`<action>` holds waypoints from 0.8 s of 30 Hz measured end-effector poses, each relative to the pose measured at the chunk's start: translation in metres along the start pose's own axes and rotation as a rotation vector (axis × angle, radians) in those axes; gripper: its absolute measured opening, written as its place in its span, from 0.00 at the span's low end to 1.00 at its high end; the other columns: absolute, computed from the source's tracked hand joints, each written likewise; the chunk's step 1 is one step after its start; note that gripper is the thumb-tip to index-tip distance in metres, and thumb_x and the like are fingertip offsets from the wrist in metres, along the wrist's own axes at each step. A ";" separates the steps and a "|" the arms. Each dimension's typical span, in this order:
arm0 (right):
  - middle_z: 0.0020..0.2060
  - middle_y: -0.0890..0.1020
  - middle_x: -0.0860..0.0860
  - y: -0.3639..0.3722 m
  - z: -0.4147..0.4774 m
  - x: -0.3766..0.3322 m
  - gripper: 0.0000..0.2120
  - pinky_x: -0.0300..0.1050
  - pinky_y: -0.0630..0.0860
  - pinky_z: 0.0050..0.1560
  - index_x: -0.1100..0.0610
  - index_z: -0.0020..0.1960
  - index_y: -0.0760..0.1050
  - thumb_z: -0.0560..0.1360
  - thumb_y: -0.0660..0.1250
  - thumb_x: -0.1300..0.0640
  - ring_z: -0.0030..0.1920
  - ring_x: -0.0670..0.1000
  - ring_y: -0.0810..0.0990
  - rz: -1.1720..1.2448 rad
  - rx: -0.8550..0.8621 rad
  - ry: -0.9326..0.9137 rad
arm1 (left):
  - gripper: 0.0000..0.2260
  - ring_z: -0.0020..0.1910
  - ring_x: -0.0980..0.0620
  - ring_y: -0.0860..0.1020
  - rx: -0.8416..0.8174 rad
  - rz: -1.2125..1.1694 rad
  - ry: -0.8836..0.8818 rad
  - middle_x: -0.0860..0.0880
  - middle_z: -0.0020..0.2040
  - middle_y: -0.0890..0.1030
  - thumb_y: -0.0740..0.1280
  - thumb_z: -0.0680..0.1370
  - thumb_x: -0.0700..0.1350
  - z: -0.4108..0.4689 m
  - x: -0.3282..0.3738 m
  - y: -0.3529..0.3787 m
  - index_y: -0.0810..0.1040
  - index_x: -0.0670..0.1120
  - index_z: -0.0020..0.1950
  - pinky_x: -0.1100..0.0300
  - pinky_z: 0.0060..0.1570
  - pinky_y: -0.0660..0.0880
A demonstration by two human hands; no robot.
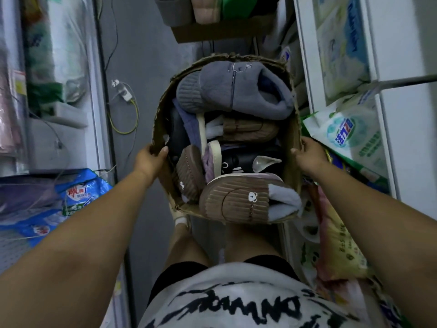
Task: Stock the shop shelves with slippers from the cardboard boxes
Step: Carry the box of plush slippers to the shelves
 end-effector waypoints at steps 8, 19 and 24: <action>0.71 0.73 0.62 -0.011 -0.049 -0.012 0.39 0.55 0.71 0.69 0.61 0.78 0.62 0.74 0.76 0.53 0.70 0.63 0.73 -0.166 -0.030 -0.148 | 0.35 0.72 0.41 0.71 -0.024 0.345 0.252 0.45 0.75 0.72 0.71 0.78 0.59 -0.039 0.007 -0.027 0.64 0.46 0.80 0.54 0.68 0.69; 0.81 0.57 0.56 0.010 -0.178 -0.051 0.53 0.57 0.60 0.77 0.57 0.82 0.52 0.70 0.75 0.37 0.80 0.58 0.58 -0.394 0.276 -0.152 | 0.37 0.82 0.48 0.54 -0.030 0.785 0.973 0.48 0.83 0.56 0.67 0.78 0.63 -0.077 0.054 -0.088 0.59 0.49 0.82 0.46 0.80 0.49; 0.82 0.55 0.56 0.066 -0.265 -0.077 0.51 0.54 0.57 0.78 0.57 0.83 0.53 0.72 0.75 0.40 0.81 0.57 0.56 -0.193 0.448 -0.055 | 0.37 0.82 0.49 0.54 -0.068 0.811 1.205 0.50 0.83 0.56 0.64 0.78 0.65 -0.092 0.056 -0.130 0.58 0.51 0.82 0.47 0.80 0.49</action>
Point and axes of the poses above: each hand's wrist, its own z-axis towards the middle knuckle, its own y-axis out of the palm, x = y × z, the point moved 1 cm from there along z, towards the middle knuckle
